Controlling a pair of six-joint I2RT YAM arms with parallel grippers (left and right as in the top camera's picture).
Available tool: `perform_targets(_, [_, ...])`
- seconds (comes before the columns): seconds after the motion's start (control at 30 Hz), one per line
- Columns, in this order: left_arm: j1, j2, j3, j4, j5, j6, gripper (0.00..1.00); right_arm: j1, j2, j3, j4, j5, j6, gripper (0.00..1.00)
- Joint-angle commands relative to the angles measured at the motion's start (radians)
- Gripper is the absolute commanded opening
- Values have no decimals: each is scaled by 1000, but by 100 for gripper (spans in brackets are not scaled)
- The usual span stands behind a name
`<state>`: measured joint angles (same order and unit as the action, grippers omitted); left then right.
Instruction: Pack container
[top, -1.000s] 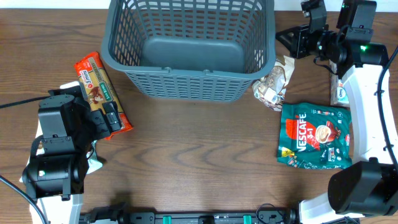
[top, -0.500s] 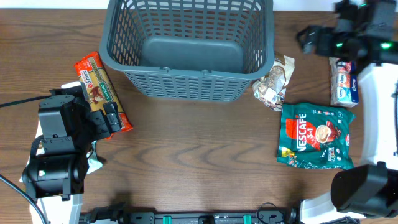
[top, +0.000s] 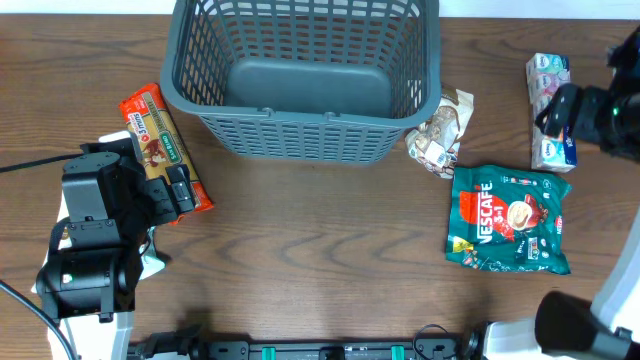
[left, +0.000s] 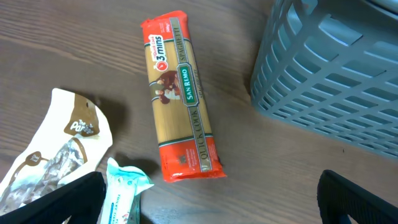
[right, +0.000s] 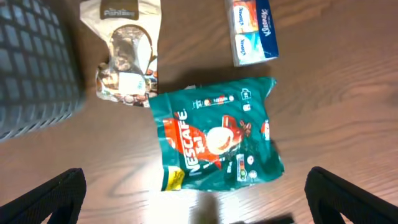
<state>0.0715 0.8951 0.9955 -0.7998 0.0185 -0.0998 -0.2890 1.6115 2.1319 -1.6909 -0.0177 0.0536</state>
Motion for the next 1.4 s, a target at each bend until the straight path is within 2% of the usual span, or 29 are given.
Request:
perform_targets(0.0, [6, -3, 18, 11, -12, 16, 99, 8, -130, -7, -8, 1, 10, 99])
perform_targets(0.17, [6, -3, 18, 19, -12, 16, 98, 21, -356, -71, -7, -21, 13, 99])
perform_targets(0.27, [6, -3, 18, 19, -12, 16, 99, 21, -484, -167, -7, -52, -1, 99])
perform_targets(0.43, [6, -3, 18, 23, -12, 16, 98, 21, -647, -438, 4, -39, -127, 99])
perform_targets(0.57, [6, -3, 18, 27, -12, 16, 99, 21, -684, -650, 98, 50, -149, 99])
perform_targets(0.83, [6, -3, 18, 26, -12, 16, 99, -61, -579, -965, 411, 93, -177, 99])
perform_targets(1.03, [6, -3, 18, 26, -12, 16, 99, -210, -374, -996, 546, -7, -206, 99])
perform_targets(1.17, [6, -3, 18, 26, -12, 16, 99, -287, -254, -996, 606, -174, -308, 99])
perform_targets(1.37, [6, -1, 18, 26, -12, 16, 99, -336, -131, -996, 698, -163, -313, 99])
